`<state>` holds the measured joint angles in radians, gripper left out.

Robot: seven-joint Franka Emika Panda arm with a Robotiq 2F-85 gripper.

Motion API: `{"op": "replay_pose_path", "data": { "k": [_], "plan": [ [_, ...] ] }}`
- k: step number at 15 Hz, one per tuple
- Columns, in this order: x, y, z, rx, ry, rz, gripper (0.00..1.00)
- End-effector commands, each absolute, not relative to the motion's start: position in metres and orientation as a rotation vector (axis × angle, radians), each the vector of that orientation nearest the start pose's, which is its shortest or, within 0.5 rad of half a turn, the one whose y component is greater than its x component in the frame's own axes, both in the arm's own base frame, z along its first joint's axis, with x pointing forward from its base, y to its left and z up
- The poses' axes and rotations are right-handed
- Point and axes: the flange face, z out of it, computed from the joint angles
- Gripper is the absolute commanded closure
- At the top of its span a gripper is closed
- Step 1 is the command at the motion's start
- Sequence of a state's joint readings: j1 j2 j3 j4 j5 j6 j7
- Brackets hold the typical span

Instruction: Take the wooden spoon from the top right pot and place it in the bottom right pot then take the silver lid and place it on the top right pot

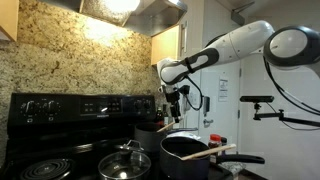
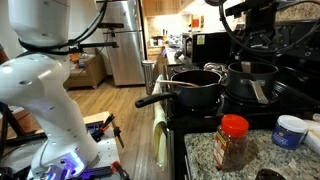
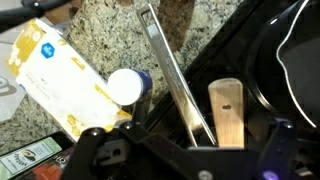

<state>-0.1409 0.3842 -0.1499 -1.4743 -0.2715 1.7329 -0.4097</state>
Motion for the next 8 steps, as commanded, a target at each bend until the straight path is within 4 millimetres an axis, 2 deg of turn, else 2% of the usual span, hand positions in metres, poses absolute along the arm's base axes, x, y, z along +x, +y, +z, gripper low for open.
{"op": "replay_pose_path", "data": {
  "k": [1,8],
  "plan": [
    [0.6408,-0.2042,0.4529,-3.369,-0.313,0.460,0.26],
    [0.6487,-0.1958,0.4512,-3.353,-0.338,0.483,0.73]
  ]
}}
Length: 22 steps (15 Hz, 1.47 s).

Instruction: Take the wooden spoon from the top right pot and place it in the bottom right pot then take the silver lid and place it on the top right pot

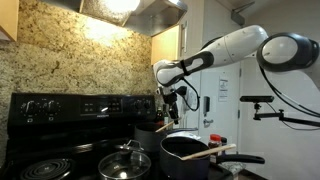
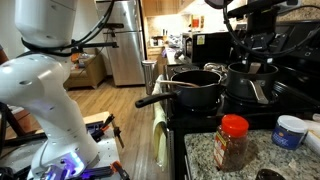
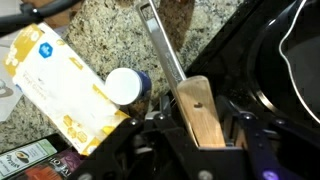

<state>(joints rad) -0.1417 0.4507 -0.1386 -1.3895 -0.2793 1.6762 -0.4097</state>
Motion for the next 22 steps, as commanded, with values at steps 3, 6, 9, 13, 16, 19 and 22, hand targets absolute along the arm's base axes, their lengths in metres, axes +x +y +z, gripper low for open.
{"op": "replay_pose_path", "data": {
  "k": [3,6,9,13,16,19,22],
  "plan": [
    [0.649,-0.192,0.450,-3.342,-0.352,0.470,0.89],
    [0.644,-0.189,0.461,-3.348,-0.345,0.440,0.86],
    [0.633,-0.190,0.487,-3.386,-0.318,0.356,0.86],
    [0.613,-0.189,0.537,-3.446,-0.293,0.232,0.86],
    [0.596,-0.181,0.572,-3.474,-0.314,0.090,0.86],
    [0.580,-0.172,0.596,-3.478,-0.352,-0.083,0.86],
    [0.571,-0.168,0.602,-3.469,-0.374,-0.168,0.86]
  ]
}}
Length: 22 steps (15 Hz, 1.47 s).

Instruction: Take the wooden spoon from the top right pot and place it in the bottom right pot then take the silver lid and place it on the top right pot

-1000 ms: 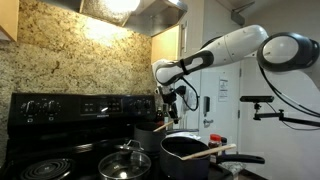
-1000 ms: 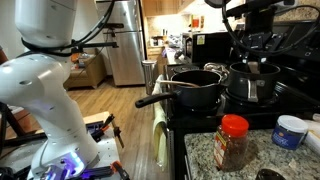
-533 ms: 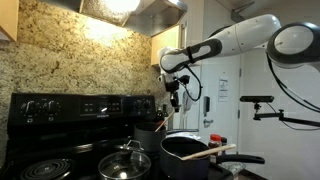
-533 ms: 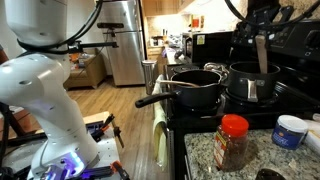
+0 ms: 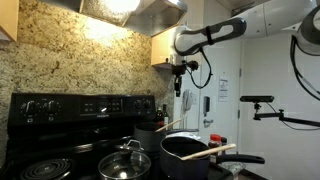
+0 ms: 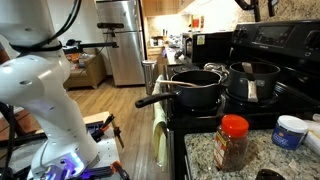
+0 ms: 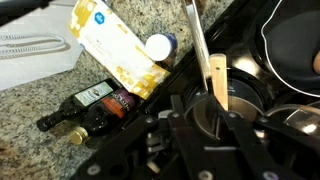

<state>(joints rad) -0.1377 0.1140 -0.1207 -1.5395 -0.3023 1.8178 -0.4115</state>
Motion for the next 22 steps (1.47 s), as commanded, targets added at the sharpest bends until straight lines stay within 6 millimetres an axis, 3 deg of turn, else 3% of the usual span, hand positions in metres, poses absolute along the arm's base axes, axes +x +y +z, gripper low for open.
{"op": "replay_pose_path", "data": {
  "k": [1,3,4,5,11,13,18,22],
  "plan": [
    [0.569,-0.167,0.602,-3.465,-0.376,-0.184,0.86],
    [0.567,-0.166,0.599,-3.471,-0.374,-0.199,0.86],
    [0.567,-0.165,0.597,-3.483,-0.356,-0.194,0.44],
    [0.567,-0.165,0.594,-3.501,-0.321,-0.194,0.42],
    [0.585,-0.159,0.561,-3.437,-0.438,-0.057,0.05],
    [0.594,-0.156,0.545,-3.390,-0.530,0.007,0.00],
    [0.611,-0.164,0.505,-3.185,-0.744,0.072,0.00],
    [0.615,-0.175,0.487,-3.107,-0.809,0.187,0.00]
  ]
}}
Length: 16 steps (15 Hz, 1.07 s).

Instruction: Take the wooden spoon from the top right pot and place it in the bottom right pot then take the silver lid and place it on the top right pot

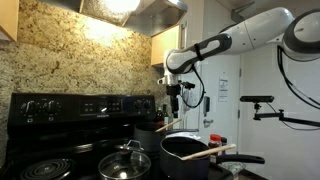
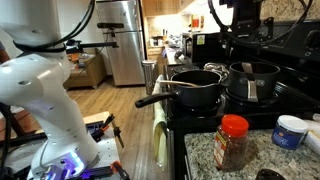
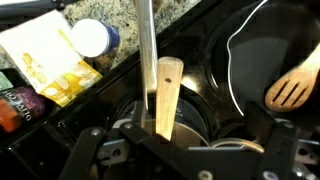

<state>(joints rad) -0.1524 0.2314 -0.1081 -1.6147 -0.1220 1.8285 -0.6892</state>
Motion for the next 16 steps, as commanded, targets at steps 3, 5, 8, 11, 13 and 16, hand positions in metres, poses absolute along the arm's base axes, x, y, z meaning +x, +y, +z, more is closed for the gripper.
{"op": "replay_pose_path", "data": {
  "k": [3,5,8,11,13,16],
  "plan": [
    [0.618,-0.181,0.479,-3.113,-0.773,0.303,0.00],
    [0.621,-0.183,0.473,-3.101,-0.760,0.353,0.00],
    [0.628,-0.186,0.462,-3.093,-0.724,0.423,0.00],
    [0.636,-0.189,0.459,-3.091,-0.707,0.434,0.25],
    [0.640,-0.190,0.460,-3.096,-0.704,0.436,0.33],
    [0.643,-0.192,0.463,-3.098,-0.704,0.436,0.53]
  ]
}}
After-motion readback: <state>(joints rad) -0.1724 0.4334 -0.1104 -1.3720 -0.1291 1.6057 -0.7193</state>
